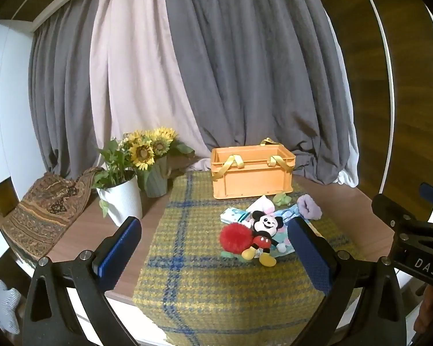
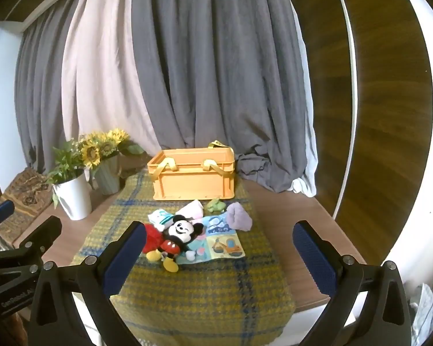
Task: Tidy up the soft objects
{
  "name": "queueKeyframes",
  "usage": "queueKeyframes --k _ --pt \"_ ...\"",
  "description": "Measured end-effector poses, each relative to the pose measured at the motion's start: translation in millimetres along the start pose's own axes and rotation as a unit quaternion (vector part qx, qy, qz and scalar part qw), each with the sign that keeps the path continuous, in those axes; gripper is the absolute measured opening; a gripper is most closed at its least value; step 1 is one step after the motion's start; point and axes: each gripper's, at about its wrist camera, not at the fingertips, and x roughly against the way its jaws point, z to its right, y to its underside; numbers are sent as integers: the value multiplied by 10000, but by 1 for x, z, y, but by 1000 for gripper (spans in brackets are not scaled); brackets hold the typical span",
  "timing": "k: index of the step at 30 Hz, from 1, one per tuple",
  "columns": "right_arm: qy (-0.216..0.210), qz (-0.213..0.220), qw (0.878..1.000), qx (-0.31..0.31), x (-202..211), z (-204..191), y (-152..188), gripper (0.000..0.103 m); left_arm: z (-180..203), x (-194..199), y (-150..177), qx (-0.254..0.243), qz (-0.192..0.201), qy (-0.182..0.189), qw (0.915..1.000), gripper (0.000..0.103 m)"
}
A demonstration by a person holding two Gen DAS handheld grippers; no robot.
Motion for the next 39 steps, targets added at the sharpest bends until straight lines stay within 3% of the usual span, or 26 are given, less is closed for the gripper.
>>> queueKeyframes --k 7,39 --pt "-25 37 10000 -12 -1 2 0 103 3 4 -14 -15 -61 37 10000 103" --pt "-73 -7 10000 -16 -9 6 2 102 1 2 -6 0 -40 53 10000 103"
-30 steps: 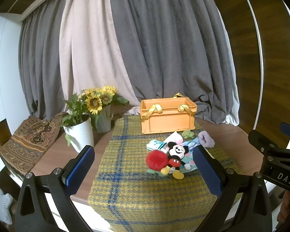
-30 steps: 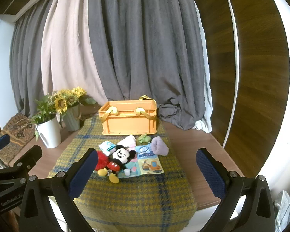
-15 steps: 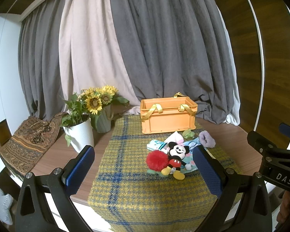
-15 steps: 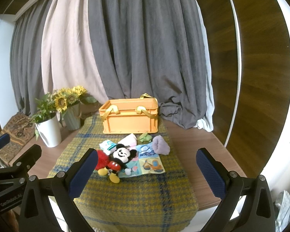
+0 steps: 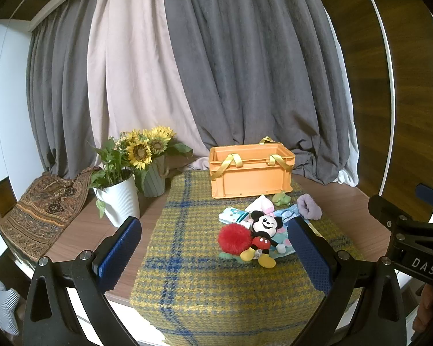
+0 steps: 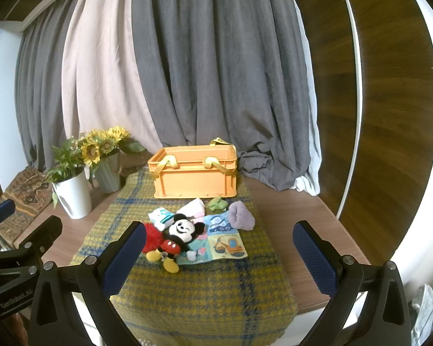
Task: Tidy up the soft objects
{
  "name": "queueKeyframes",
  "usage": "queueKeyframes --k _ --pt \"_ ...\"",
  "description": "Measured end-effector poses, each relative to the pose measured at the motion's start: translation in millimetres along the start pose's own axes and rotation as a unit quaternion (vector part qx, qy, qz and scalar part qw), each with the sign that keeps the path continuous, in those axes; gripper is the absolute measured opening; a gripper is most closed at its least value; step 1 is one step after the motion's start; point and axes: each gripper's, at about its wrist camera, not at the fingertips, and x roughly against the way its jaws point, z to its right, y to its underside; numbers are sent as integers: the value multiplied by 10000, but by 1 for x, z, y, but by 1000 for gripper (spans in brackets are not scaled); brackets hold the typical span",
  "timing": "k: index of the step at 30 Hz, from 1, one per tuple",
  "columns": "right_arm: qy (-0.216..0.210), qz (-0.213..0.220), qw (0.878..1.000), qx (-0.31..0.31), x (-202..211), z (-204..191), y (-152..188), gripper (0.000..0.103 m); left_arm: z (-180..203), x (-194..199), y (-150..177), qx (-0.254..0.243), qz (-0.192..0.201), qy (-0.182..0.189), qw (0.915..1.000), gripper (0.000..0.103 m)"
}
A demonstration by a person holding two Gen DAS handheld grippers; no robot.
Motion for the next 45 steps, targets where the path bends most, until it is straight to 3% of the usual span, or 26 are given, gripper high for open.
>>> queueKeyframes --k 45 --pt "-61 -64 10000 -10 -8 -5 10 102 2 -11 7 -2 -123 13 9999 103"
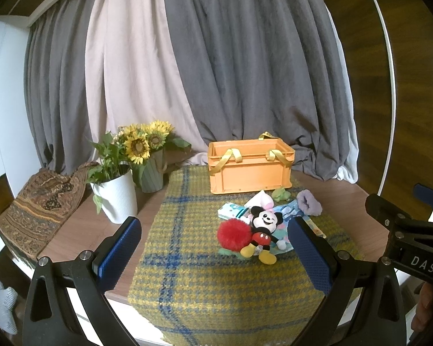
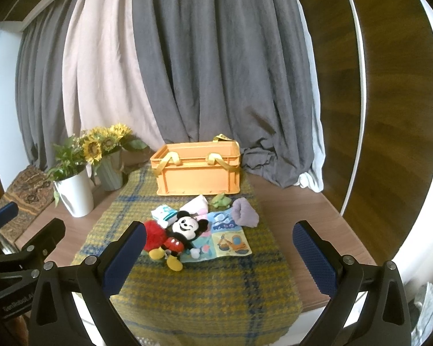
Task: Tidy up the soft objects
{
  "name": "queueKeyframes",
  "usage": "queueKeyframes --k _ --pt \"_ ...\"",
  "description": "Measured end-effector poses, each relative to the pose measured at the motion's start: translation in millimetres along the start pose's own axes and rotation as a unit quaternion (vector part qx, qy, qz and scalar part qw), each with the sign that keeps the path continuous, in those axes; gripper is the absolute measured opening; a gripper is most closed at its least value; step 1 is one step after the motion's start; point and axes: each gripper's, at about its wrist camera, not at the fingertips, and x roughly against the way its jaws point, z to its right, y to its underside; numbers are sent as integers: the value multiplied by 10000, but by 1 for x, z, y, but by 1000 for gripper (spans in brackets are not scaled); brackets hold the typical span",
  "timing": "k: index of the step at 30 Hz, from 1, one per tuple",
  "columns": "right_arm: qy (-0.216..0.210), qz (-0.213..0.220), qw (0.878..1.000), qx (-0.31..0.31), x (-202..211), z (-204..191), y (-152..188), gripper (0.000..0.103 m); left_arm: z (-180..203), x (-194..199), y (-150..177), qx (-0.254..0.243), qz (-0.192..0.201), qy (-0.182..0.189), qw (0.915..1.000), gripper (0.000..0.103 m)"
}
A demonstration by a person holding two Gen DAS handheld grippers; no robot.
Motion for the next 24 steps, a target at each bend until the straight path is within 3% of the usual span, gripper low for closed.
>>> queueKeyframes --k 14,24 --pt "-28 -448 9990 -91 -44 -11 7 102 -8 -44 9 -110 -266 -2 9996 103" --pt "-200 -591 9980 -138 -90 -23 8 102 -12 -93 11 -329 -274 332 9985 101"
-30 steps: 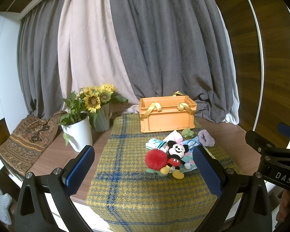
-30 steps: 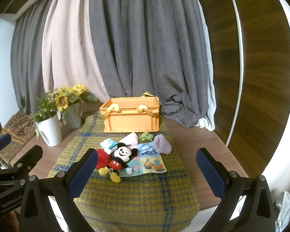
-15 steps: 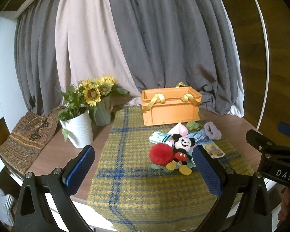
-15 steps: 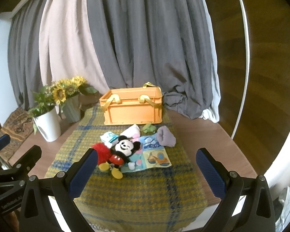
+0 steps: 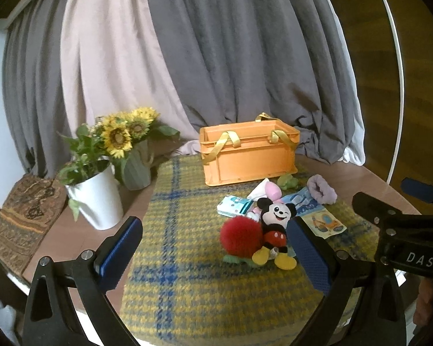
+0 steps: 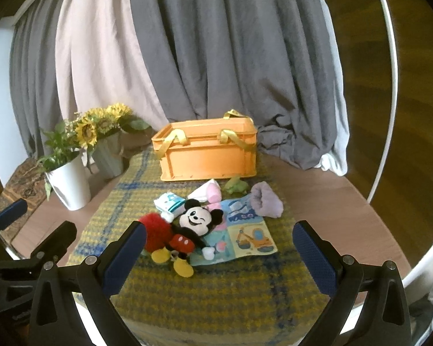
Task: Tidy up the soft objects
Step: 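Lower the right gripper onto the Mickey plush and close on it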
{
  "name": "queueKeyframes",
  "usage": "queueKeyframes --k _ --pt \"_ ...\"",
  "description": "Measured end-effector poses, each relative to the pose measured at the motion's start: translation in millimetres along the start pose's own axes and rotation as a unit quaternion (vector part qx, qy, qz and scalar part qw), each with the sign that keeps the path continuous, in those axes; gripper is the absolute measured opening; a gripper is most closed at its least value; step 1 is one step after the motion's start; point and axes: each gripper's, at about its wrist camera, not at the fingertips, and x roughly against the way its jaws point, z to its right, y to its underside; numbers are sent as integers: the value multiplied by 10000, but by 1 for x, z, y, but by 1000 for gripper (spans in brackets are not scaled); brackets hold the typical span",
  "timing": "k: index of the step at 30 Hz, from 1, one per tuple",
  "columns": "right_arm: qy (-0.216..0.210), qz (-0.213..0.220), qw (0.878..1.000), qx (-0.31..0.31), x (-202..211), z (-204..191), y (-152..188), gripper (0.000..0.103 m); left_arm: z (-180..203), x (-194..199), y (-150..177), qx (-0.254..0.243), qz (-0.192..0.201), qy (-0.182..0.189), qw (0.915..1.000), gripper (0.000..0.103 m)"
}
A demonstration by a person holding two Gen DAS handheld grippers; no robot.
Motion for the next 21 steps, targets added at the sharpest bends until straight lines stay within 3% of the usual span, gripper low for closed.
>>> queueKeyframes --k 12,21 --pt "-55 -610 9972 -421 -69 -12 10 90 -9 -78 16 -675 -382 799 9938 86" --pt "-321 -1316 9857 -1001 -125 -22 30 69 -7 -130 30 -1118 -624 1580 9791 78"
